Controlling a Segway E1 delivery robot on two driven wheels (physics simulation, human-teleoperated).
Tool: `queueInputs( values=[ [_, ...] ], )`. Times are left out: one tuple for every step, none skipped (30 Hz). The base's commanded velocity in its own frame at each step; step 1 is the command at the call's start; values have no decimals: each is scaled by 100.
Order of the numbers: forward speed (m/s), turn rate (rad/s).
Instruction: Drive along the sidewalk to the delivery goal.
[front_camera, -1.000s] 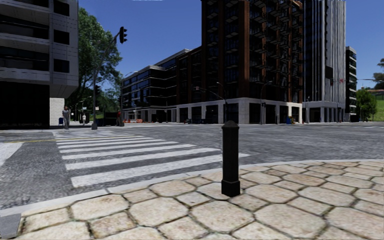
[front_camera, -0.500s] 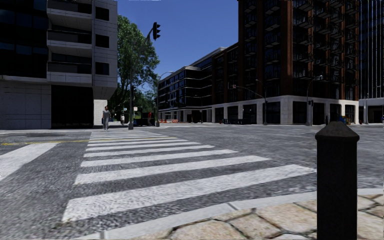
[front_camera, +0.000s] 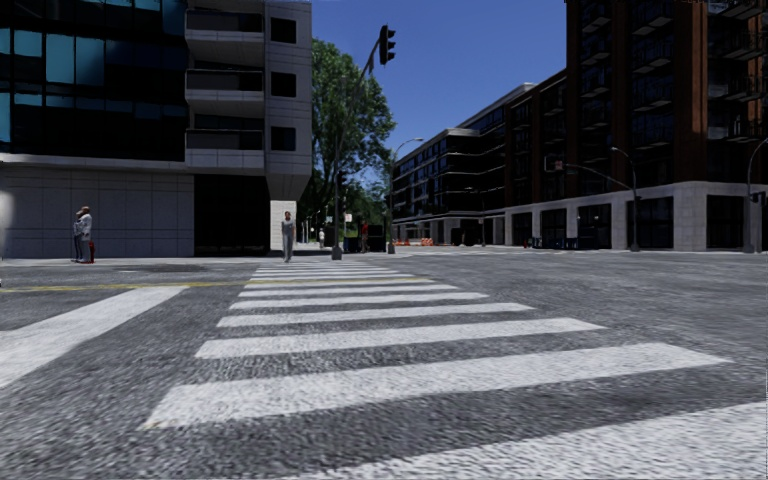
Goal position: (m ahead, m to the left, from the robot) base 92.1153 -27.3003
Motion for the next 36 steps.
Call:
queueInputs(
  values=[
    [200,0],
    [200,0],
    [200,0],
    [200,0],
    [200,0],
    [200,0],
    [200,0],
    [200,0],
    [200,0],
    [200,0],
    [200,0],
    [200,0],
    [200,0],
    [200,0],
    [200,0],
    [200,0],
    [200,0],
    [200,0],
    [200,0],
    [200,0],
    [200,0],
    [200,0],
    [200,0],
    [200,0],
    [200,0],
    [200,0],
    [200,0],
    [200,0],
    [200,0],
    [200,0],
    [200,0],
    [200,0],
    [200,0],
    [200,0],
    [200,0],
    [200,0]
  ],
)
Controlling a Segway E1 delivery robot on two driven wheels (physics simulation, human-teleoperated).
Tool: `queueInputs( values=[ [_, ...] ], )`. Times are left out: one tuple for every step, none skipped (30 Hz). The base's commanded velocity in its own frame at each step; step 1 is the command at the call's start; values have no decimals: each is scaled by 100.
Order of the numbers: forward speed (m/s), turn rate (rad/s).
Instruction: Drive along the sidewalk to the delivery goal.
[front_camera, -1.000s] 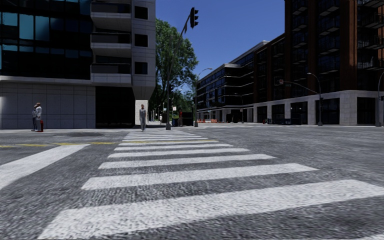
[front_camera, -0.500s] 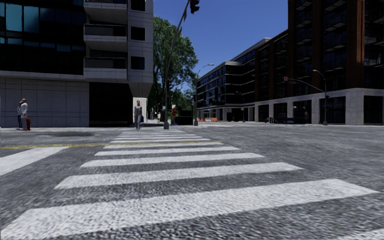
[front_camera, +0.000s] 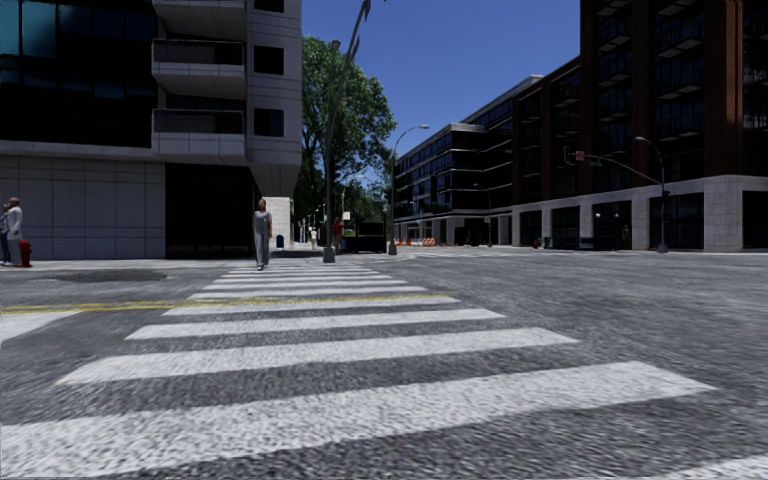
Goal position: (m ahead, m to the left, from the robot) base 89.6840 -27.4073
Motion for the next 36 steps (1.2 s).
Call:
queueInputs(
  values=[
    [200,0],
    [200,0],
    [200,0],
    [200,0],
    [200,0],
    [200,0],
    [200,0],
    [200,0],
    [200,0],
    [200,0],
    [200,0],
    [200,0],
    [200,0],
    [200,0],
    [200,0],
    [200,0],
    [200,0],
    [200,0],
    [200,0],
    [200,0],
    [200,0],
    [200,0],
    [200,0],
    [200,0],
    [200,0],
    [200,0],
    [200,0],
    [200,0],
    [200,0],
    [200,0],
    [200,0],
    [200,2],
    [200,2],
    [200,2],
    [200,4],
    [200,7]
  ],
)
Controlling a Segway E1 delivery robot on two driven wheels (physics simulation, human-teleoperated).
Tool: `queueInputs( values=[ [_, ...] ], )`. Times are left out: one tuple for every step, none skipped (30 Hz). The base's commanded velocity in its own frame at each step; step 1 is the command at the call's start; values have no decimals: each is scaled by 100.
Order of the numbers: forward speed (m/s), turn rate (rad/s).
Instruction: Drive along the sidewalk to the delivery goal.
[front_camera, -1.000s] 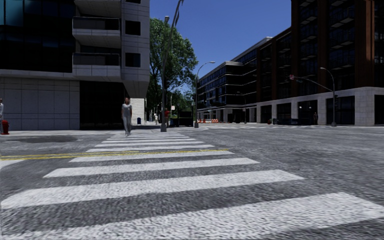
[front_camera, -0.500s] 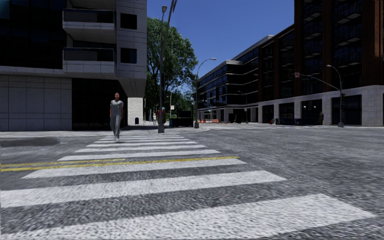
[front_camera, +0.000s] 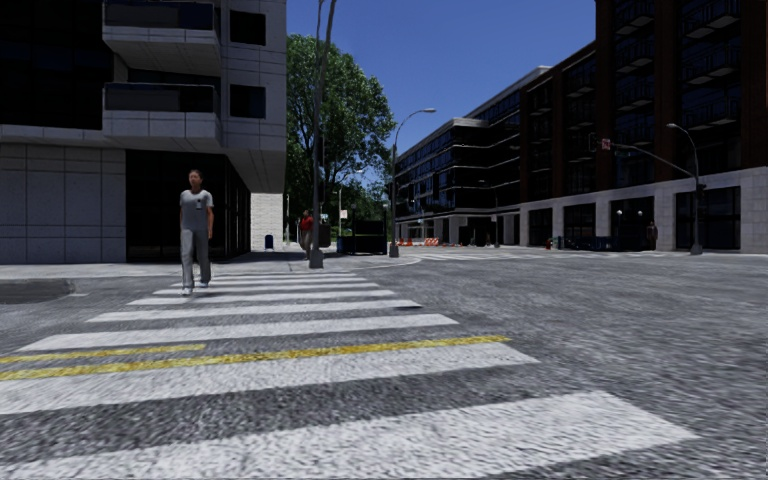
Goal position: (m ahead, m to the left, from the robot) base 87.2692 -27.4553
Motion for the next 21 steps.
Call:
queueInputs(
  values=[
    [200,10],
    [200,12],
    [200,15],
    [200,16],
    [200,16],
    [200,16],
    [200,16],
    [200,16],
    [200,16],
    [200,16],
    [200,10],
    [200,10],
    [200,0],
    [200,0],
    [200,0],
    [200,0],
    [200,0],
    [200,0],
    [200,0],
    [200,0],
    [200,5]
  ],
)
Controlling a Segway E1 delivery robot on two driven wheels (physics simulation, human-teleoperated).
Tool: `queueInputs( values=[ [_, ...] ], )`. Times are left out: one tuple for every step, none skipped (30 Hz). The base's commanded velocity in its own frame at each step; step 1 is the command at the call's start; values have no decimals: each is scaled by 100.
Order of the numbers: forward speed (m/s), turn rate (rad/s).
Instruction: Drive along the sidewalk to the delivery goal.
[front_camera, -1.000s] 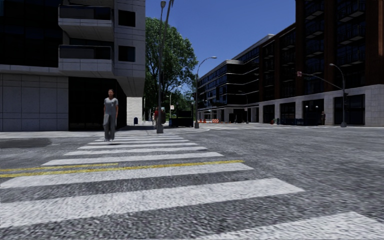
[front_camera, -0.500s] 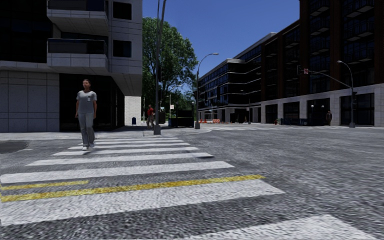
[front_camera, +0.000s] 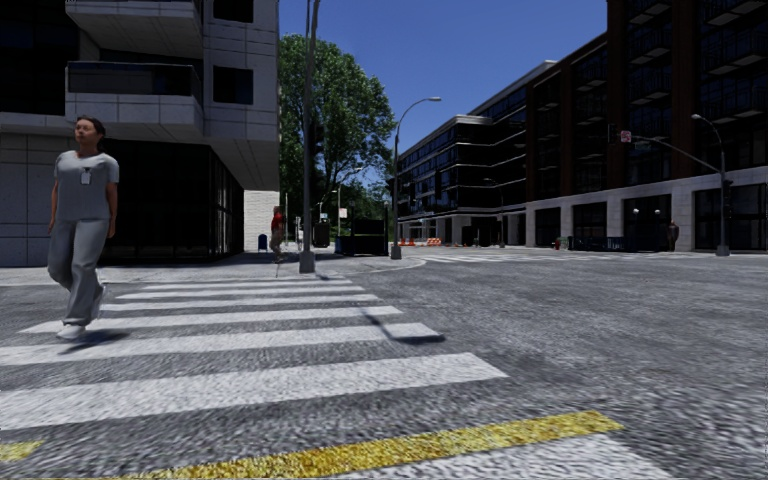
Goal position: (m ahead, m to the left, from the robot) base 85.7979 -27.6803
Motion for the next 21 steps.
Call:
queueInputs(
  values=[
    [200,13],
    [200,16],
    [200,16],
    [200,18],
    [200,24],
    [200,26],
    [200,26],
    [200,27],
    [200,27],
    [200,28],
    [200,32],
    [200,37],
    [192,40],
    [172,42],
    [172,42],
    [165,43],
    [163,43],
    [163,43],
    [160,43],
    [158,43],
    [158,43]
  ],
)
